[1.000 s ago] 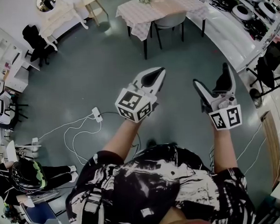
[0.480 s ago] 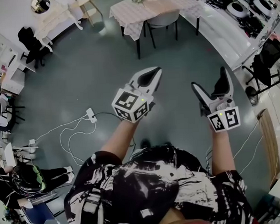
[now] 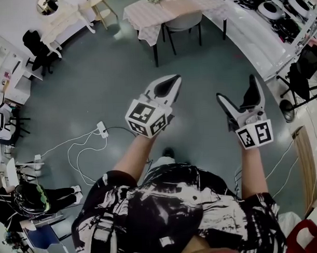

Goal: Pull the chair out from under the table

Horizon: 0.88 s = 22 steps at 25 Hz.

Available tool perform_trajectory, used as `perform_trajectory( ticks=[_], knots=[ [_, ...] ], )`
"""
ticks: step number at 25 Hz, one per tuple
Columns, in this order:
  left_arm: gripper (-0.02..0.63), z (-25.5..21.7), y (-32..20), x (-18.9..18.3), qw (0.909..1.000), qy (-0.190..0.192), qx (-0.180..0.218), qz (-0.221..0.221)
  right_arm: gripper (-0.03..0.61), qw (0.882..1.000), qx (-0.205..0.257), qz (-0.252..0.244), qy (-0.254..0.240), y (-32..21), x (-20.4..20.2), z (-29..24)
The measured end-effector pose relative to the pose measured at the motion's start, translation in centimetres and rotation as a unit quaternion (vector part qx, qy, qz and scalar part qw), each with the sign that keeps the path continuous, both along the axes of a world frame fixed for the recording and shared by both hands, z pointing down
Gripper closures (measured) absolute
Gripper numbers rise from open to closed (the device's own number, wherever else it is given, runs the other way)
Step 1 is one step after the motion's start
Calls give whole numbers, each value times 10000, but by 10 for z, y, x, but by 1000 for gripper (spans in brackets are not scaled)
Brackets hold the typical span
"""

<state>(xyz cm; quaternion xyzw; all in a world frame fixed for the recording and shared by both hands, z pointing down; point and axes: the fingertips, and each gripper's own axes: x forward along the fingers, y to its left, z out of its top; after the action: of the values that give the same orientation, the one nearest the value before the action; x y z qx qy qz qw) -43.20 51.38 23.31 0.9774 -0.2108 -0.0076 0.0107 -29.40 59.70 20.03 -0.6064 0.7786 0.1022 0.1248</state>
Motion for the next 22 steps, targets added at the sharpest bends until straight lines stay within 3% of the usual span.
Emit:
perform_trajectory(
  ticks=[9,22],
  knots=[
    [614,19,-72,27,9999,94,-32,112,3,9998,-116,133,70,-65,24,23],
    [614,15,-277,72,9988,157,8,468,3,9988,-224,406,172,-265,52,19]
  ],
)
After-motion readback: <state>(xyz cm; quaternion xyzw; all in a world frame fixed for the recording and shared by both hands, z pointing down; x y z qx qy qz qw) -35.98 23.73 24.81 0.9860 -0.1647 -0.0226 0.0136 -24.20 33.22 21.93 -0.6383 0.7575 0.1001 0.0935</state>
